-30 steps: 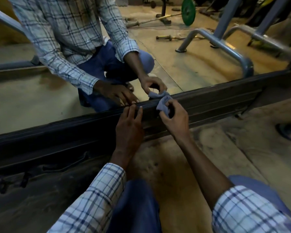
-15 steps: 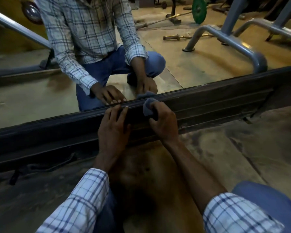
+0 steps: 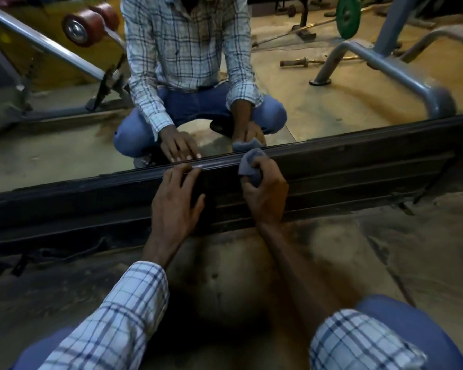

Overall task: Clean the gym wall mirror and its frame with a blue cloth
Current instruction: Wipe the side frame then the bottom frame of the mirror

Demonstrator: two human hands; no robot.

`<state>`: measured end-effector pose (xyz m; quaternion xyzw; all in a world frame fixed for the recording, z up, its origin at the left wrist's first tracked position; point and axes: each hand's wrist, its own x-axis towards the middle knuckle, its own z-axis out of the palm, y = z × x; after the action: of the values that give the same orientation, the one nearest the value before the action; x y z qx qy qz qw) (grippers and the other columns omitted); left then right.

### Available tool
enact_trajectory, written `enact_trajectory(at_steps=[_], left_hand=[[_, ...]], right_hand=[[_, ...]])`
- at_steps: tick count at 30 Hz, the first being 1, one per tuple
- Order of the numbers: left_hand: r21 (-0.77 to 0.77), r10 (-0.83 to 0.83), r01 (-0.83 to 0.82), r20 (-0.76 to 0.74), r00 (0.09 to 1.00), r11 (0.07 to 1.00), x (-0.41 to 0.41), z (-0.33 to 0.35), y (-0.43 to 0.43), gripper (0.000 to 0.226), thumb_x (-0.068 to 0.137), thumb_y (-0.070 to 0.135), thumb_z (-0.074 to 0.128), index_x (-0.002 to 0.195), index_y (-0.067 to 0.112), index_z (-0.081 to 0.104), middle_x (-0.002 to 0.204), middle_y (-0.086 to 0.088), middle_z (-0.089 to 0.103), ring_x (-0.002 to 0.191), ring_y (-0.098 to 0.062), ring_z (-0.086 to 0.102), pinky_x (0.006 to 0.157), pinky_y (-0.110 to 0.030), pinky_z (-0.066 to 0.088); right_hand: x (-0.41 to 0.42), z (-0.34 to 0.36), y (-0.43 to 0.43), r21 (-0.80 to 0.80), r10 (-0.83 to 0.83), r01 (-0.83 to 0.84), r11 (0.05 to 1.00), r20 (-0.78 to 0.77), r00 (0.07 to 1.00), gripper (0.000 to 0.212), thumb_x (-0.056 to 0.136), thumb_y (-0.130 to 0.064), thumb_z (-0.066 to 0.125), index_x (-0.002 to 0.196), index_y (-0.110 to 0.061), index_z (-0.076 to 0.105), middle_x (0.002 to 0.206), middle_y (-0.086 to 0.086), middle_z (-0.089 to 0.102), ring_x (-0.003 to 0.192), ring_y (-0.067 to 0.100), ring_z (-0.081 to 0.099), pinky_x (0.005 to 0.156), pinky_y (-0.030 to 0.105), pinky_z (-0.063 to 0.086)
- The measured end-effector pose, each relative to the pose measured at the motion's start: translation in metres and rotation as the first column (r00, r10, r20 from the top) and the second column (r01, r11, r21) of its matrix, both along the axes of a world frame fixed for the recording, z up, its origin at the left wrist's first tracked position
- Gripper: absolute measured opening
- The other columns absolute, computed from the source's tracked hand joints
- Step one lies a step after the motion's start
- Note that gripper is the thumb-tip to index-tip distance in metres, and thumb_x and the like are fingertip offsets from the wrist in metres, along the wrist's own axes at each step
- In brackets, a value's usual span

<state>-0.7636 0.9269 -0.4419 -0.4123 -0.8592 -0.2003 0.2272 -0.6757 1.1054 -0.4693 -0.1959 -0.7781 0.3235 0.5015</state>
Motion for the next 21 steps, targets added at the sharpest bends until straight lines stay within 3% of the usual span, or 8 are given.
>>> enact_trajectory(at_steps=[3,5,8,12,14,17,18,21], left_hand=[[-0.025,0.001,0.0,0.025,1.0,1.0,0.015,-0.001,0.02,0.068,0.084,0.019,0.079,0.146,0.012,0.052,0.147,-0.015,0.047,0.135,-0.031,0.044,0.104,-0.045,0.05],[-0.032,0.007,-0.007,0.024,1.0,0.999,0.022,0.002,0.031,0.068,0.084,0.017,0.079,0.147,0.011,0.052,0.147,-0.016,0.046,0.134,-0.031,0.043,0.103,-0.045,0.051],[-0.05,-0.007,0.008,0.012,1.0,0.999,0.031,0.004,0.046,0.068,0.084,0.017,0.079,0.146,0.011,0.052,0.146,-0.015,0.046,0.133,-0.03,0.044,0.102,-0.044,0.051],[-0.07,-0.007,0.007,0.014,1.0,0.997,0.045,0.004,0.066,0.072,0.084,0.019,0.08,0.148,0.012,0.05,0.147,-0.014,0.044,0.134,-0.029,0.043,0.099,-0.042,0.052],[-0.08,-0.015,0.016,0.016,1.0,0.997,0.049,0.004,0.074,0.072,0.084,0.019,0.08,0.149,0.012,0.049,0.149,-0.014,0.044,0.135,-0.03,0.042,0.098,-0.042,0.053],[-0.099,-0.037,0.037,0.003,0.999,0.994,0.057,0.002,0.085,0.073,0.084,0.019,0.08,0.15,0.011,0.049,0.149,-0.015,0.044,0.136,-0.03,0.042,0.101,-0.042,0.052],[-0.101,-0.039,0.04,0.006,0.999,0.994,0.06,0.001,0.089,0.073,0.084,0.018,0.08,0.149,0.01,0.049,0.149,-0.016,0.044,0.137,-0.031,0.042,0.102,-0.043,0.052],[-0.108,-0.034,0.035,0.01,0.999,0.993,0.068,0.001,0.102,0.074,0.083,0.018,0.081,0.15,0.009,0.048,0.149,-0.017,0.044,0.136,-0.032,0.042,0.103,-0.046,0.053]], right_hand=[[0.002,-0.003,0.009,0.176,0.154,-0.189,0.966,0.193,0.969,0.038,0.082,-0.007,0.079,0.118,-0.011,0.067,0.122,0.007,0.069,0.115,0.021,0.064,0.1,0.04,0.054],[0.016,0.005,0.032,0.161,0.101,-0.122,0.979,0.132,0.986,0.03,0.087,-0.015,0.076,0.116,-0.013,0.066,0.117,0.005,0.069,0.108,0.017,0.064,0.096,0.035,0.055],[0.041,0.014,0.065,-0.003,-0.095,0.095,0.996,-0.033,0.995,0.026,0.088,-0.016,0.076,0.111,-0.011,0.066,0.112,0.005,0.068,0.101,0.005,0.058,0.093,0.026,0.052],[0.045,0.007,0.068,0.15,0.098,-0.127,0.98,0.188,0.977,0.04,0.08,-0.006,0.079,0.117,-0.012,0.066,0.12,0.005,0.068,0.113,0.019,0.063,0.101,0.036,0.053],[0.055,0.011,0.085,0.12,0.05,-0.065,0.991,0.125,0.991,0.031,0.084,-0.011,0.078,0.112,-0.015,0.065,0.116,0.0,0.067,0.106,0.009,0.061,0.096,0.022,0.051],[0.075,0.014,0.116,-0.092,-0.159,0.154,0.984,-0.042,0.986,0.027,0.084,-0.011,0.077,0.107,-0.014,0.065,0.111,-0.001,0.066,0.098,-0.003,0.052,0.087,0.005,0.043],[0.079,0.014,0.119,-0.083,-0.157,0.154,0.985,-0.029,0.987,0.028,0.083,-0.009,0.077,0.108,-0.014,0.065,0.112,0.001,0.066,0.099,-0.002,0.053,0.088,0.006,0.043],[0.077,0.006,0.112,0.093,0.071,-0.085,0.992,0.151,0.986,0.035,0.081,-0.004,0.077,0.113,-0.013,0.065,0.118,0.003,0.066,0.11,0.011,0.059,0.099,0.02,0.047]])
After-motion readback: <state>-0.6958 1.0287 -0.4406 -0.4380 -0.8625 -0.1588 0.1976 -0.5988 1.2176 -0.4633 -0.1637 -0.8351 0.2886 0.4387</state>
